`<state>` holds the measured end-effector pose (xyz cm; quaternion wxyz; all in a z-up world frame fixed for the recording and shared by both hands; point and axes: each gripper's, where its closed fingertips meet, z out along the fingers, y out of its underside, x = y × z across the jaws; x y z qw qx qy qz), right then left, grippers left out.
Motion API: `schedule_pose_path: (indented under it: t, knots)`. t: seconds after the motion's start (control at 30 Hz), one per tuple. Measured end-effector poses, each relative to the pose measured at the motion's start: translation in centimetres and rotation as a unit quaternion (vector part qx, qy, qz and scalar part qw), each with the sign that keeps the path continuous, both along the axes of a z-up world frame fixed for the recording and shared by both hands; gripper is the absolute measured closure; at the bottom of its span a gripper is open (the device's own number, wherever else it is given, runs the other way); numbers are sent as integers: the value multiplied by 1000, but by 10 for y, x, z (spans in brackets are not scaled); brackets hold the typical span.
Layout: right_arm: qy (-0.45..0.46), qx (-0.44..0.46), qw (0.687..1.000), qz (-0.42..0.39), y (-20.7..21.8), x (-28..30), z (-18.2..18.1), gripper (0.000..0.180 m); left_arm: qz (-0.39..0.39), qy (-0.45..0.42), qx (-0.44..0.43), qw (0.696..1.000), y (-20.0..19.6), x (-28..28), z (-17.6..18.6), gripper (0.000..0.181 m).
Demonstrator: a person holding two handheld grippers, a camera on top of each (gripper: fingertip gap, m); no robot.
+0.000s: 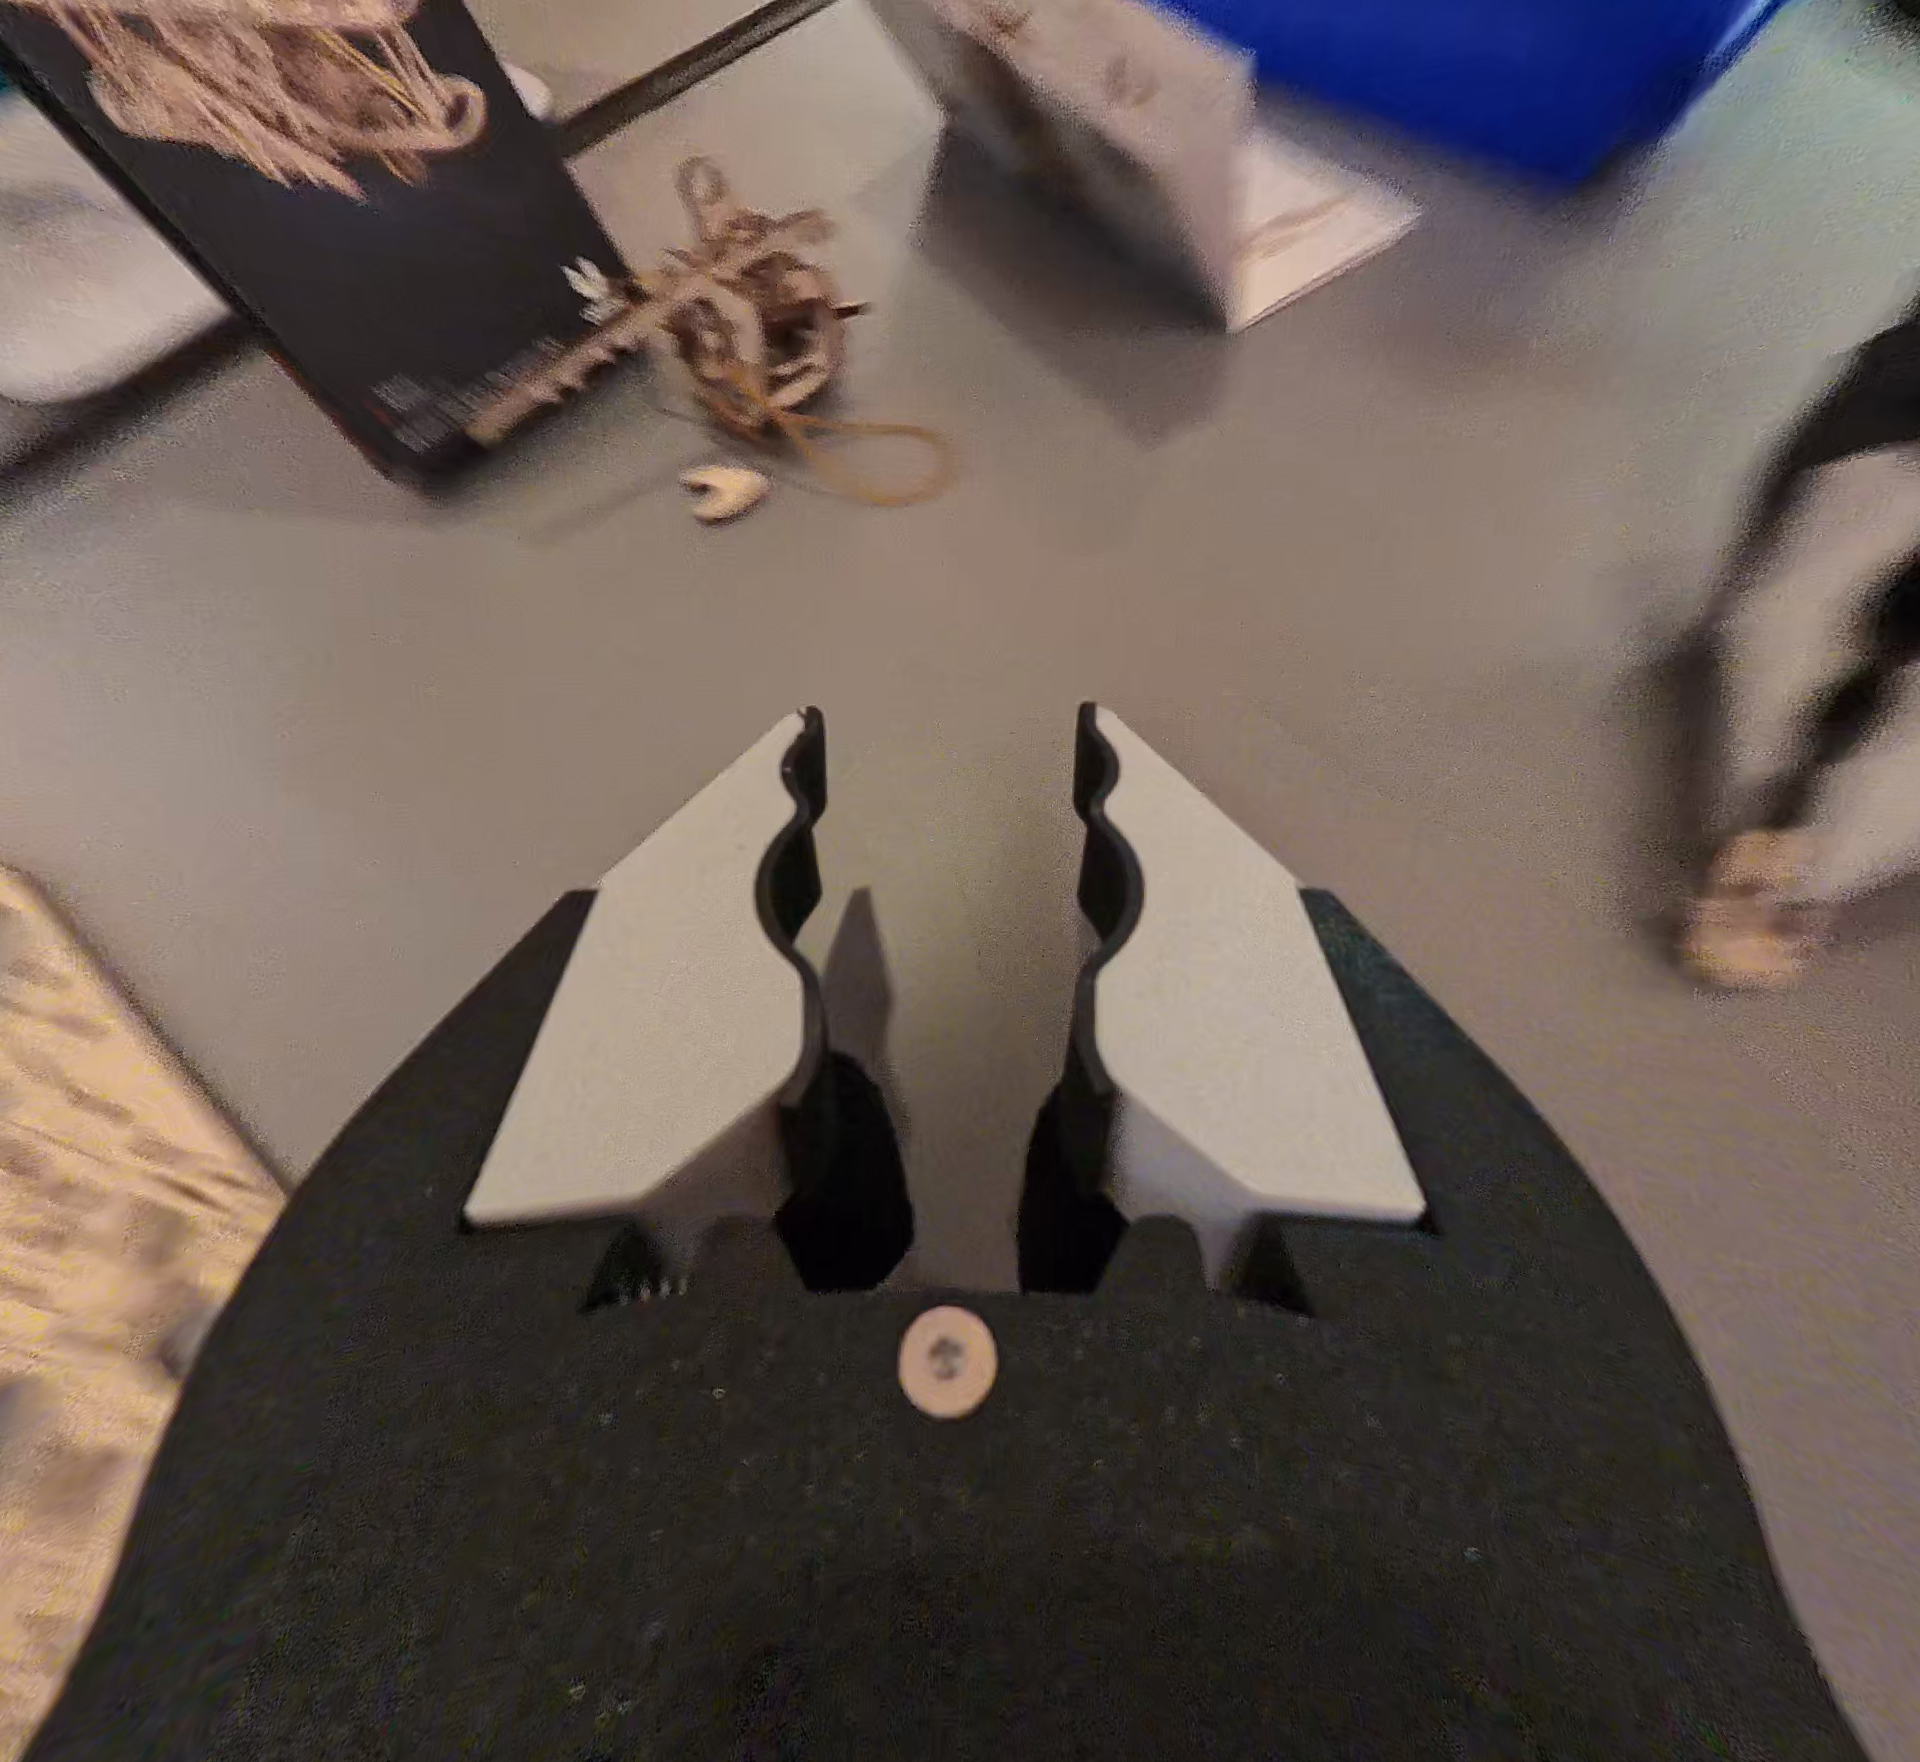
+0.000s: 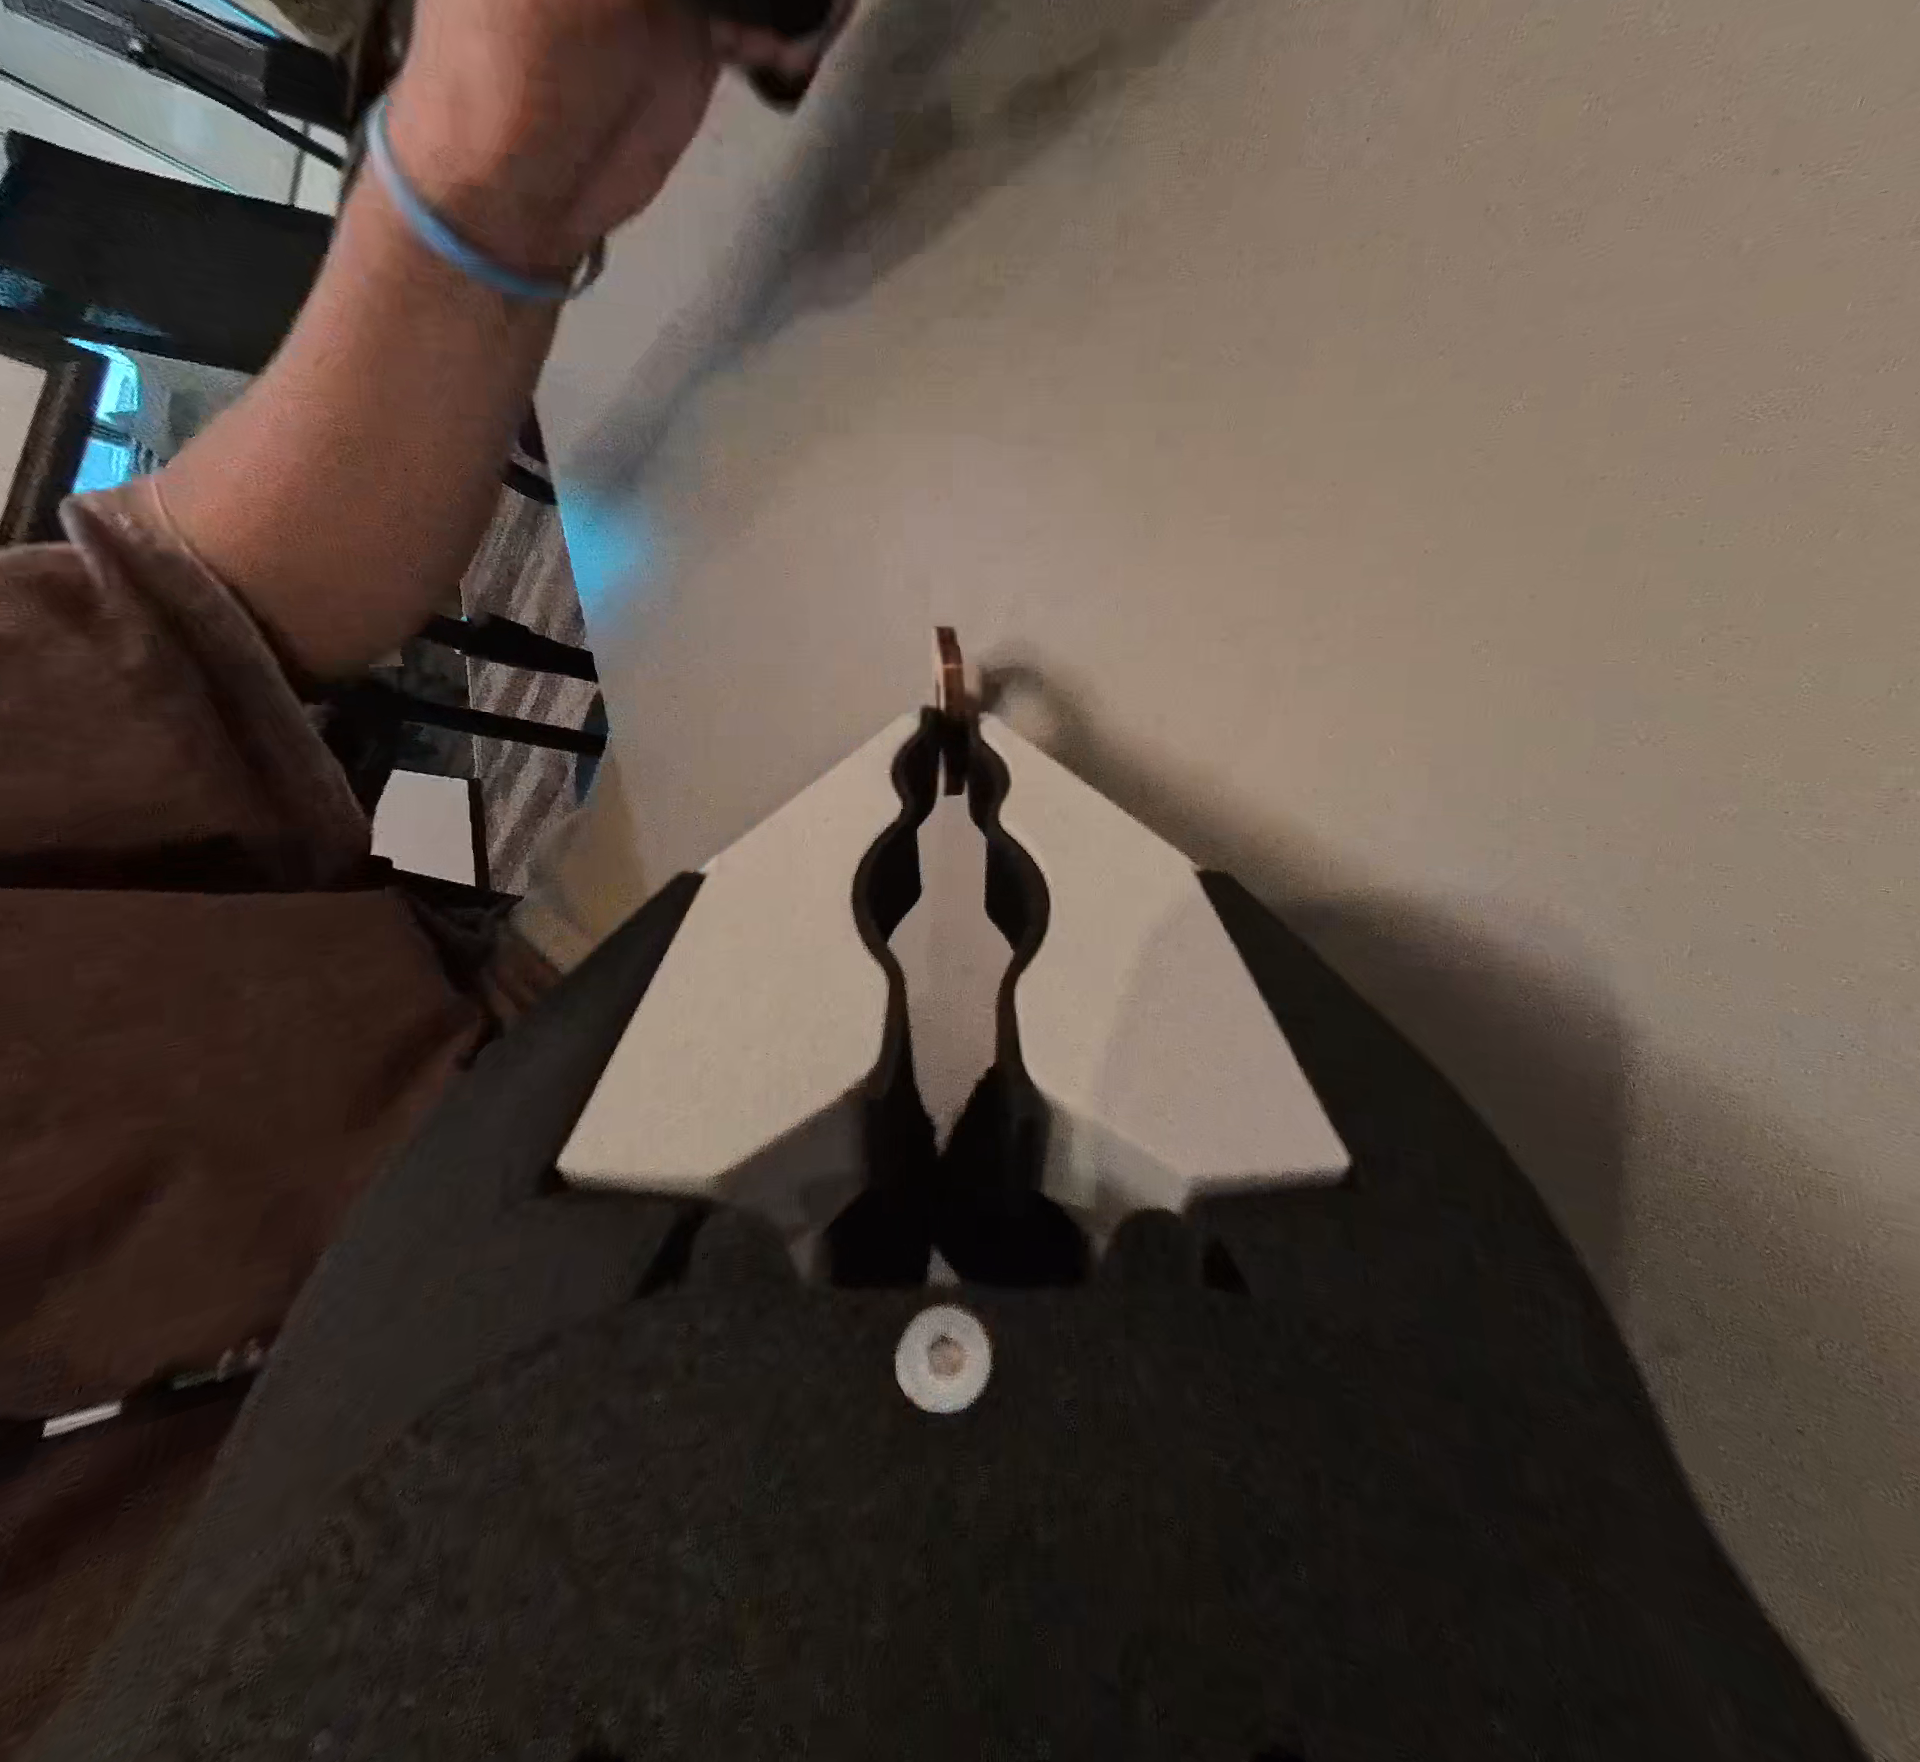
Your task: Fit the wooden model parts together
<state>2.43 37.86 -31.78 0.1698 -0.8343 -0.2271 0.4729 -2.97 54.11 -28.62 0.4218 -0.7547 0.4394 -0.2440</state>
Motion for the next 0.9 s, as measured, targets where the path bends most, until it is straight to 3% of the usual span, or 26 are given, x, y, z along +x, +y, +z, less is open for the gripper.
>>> schedule_pose_path:
  t: [0.07, 0.2, 0.23, 0.4, 0.47, 0.5, 0.73, 0.83, 0.9]
  knots:
    - [-19, 6, 1000, 7, 0, 1, -3, 175, -33, 86, 46, 995, 37, 6, -12, 128]
    - [-60, 48, 997, 16, 4, 10, -5, 164, -104, 177, 55, 977, 82, 25, -40, 136]
    - [-62, 57, 996, 18, 4, 11, -5, 161, -116, 168, 46, 978, 87, 33, -41, 146]
    - [-35, 83, 996, -3, 7, 25, 8, 152, -141, 155, 11, 978, 100, 53, -43, 144]
    - [-19, 89, 996, -8, 6, 32, 15, 152, -153, 150, 2, 977, 100, 56, -44, 150]
    - [-18, 94, 995, -11, 6, 35, 18, 152, -158, 149, 0, 976, 100, 56, -45, 162]
    - [-31, 184, 982, -38, 22, 52, 38, 153, -168, 143, 12, 975, 88, 53, -44, 174]
    - [-47, 243, 967, -54, 31, 56, 46, 151, -183, 96, -19, 978, 62, 52, -36, 175]
    - [-64, 302, 950, -38, 33, 52, 52, 147, -214, 14, -87, 973, 27, 60, -17, 175]
